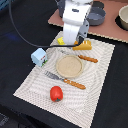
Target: Interact with the objects in diverse but meaningful ways.
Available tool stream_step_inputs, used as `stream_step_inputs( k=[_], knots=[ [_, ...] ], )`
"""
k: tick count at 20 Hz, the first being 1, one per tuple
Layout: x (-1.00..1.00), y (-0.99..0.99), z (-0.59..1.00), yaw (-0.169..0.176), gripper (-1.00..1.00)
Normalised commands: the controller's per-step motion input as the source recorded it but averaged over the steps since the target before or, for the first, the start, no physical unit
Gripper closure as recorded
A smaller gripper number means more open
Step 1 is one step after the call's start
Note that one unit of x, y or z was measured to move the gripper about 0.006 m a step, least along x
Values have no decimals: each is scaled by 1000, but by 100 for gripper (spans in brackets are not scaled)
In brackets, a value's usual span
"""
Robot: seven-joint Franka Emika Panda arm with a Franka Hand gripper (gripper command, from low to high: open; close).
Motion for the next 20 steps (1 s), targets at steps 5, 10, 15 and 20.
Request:
stream_step_inputs(
  k=[5,10,15,20],
  knots=[
    [-683,-449,-30,-45,-100],
    [-676,-442,0,-47,-100],
    [-679,-394,-15,-64,-100],
    [-688,-351,-50,-74,-100]
  ],
)
